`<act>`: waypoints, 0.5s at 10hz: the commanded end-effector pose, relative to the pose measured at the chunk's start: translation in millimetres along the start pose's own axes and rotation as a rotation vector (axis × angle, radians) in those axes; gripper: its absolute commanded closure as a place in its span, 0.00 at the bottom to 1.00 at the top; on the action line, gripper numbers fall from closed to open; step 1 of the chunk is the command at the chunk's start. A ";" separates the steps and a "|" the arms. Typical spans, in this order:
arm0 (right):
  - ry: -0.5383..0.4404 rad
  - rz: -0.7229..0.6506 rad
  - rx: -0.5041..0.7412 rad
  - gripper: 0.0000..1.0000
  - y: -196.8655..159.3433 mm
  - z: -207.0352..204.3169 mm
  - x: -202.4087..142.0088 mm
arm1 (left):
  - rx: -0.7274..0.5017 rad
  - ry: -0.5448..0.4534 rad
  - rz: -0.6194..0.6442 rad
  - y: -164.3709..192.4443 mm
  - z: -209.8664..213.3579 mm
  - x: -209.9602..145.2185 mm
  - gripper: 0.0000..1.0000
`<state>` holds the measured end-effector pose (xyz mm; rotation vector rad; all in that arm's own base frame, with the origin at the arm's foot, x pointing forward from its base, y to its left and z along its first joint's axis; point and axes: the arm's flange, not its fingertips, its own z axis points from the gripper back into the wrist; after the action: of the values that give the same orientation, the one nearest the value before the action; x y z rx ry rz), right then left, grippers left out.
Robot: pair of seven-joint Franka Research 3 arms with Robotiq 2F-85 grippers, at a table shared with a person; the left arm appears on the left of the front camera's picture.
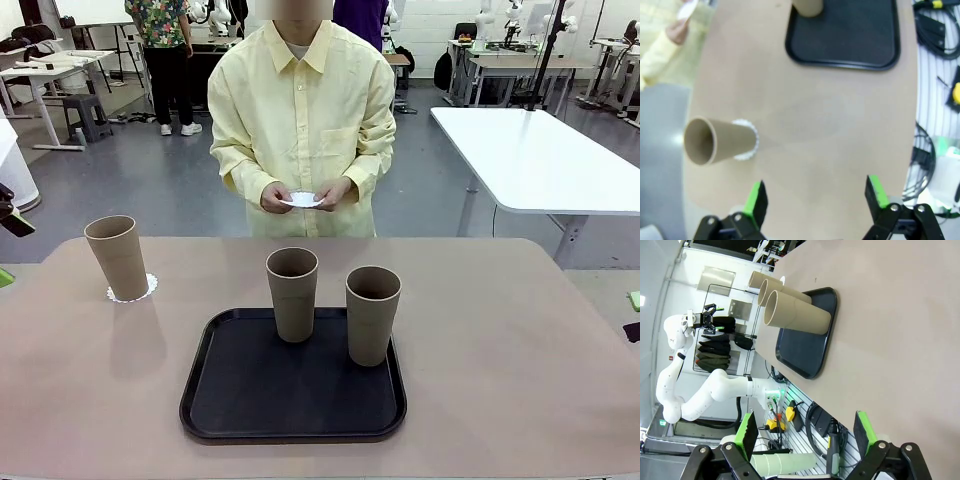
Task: Place coasters on the table and set cups on them.
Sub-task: Take one Reusable plastic cup from the Flat Tray and place it on a coaster set by the human.
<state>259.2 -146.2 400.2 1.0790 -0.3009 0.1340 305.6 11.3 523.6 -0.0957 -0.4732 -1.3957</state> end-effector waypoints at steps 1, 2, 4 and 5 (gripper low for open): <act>-0.002 0.005 0.008 0.00 -1.2 1.2 0.1 | -0.004 0.010 0.016 -1.2 -0.9 -0.6 0.00; -0.002 0.005 0.008 0.00 -1.2 1.2 0.1 | -0.004 0.010 0.016 -1.2 -0.9 -0.6 0.00; -0.002 0.005 0.008 0.00 -1.2 1.2 0.1 | -0.004 0.010 0.016 -1.2 -0.9 -0.6 0.00; -0.002 0.005 0.008 0.00 -1.2 1.2 0.1 | -0.004 0.010 0.016 -1.2 -0.9 -0.6 0.00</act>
<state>259.2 -146.2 400.2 1.0790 -0.3008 0.1340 306.0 13.7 522.5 -0.1049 -0.4752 -1.4024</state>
